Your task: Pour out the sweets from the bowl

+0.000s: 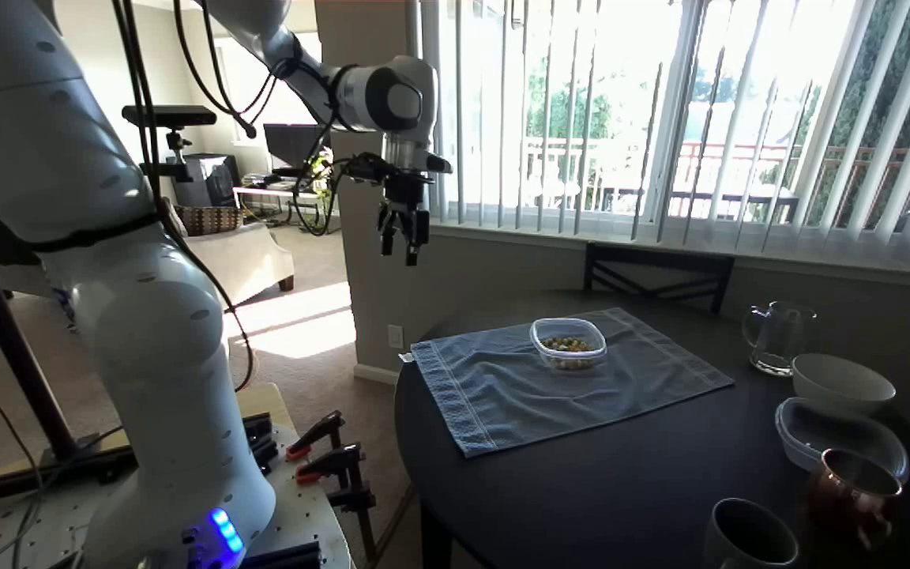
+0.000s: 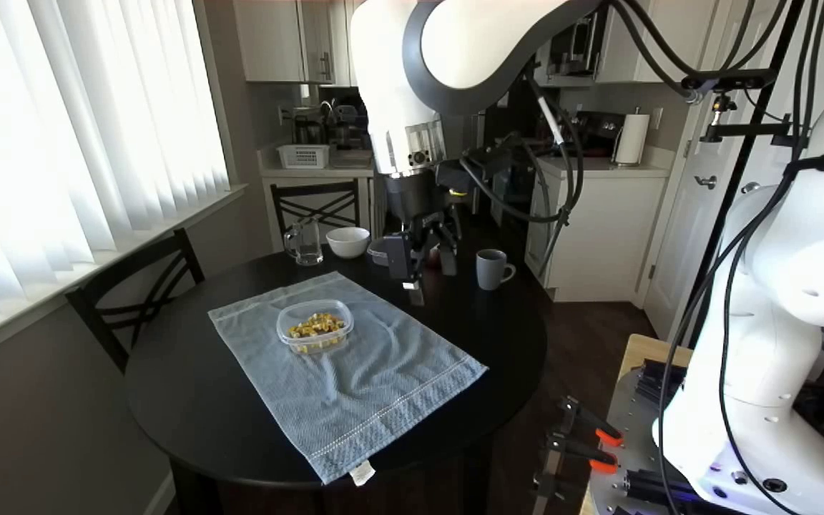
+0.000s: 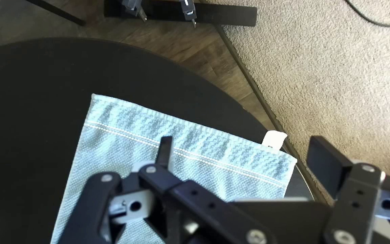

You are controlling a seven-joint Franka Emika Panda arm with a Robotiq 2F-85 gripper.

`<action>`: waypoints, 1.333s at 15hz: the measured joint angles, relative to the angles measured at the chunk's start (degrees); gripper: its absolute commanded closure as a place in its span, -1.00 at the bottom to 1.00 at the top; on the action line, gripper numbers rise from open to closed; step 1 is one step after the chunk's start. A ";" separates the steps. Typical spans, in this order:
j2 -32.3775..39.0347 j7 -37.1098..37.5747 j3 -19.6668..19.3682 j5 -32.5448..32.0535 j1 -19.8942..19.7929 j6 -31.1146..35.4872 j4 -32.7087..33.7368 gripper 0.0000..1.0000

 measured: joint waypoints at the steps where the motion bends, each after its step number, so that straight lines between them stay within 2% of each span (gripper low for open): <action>1: 0.00 0.00 0.00 0.00 0.00 0.00 0.00 -1.00; 5: 3.70 -1.47 0.06 -3.47 0.71 1.75 3.14 -1.00; 9: 17.22 -1.49 0.13 -11.93 2.02 8.17 13.47 -1.00; 11: 24.87 -1.39 -0.93 -12.58 2.66 9.43 19.57 -1.00; 13: 32.54 -1.38 -2.66 -10.01 2.99 9.50 26.67 -1.00; 16: 42.40 -1.38 -4.85 -2.70 2.95 8.88 37.32 -1.00; 20: 51.14 2.33 -7.26 4.49 2.96 7.99 48.30 -1.00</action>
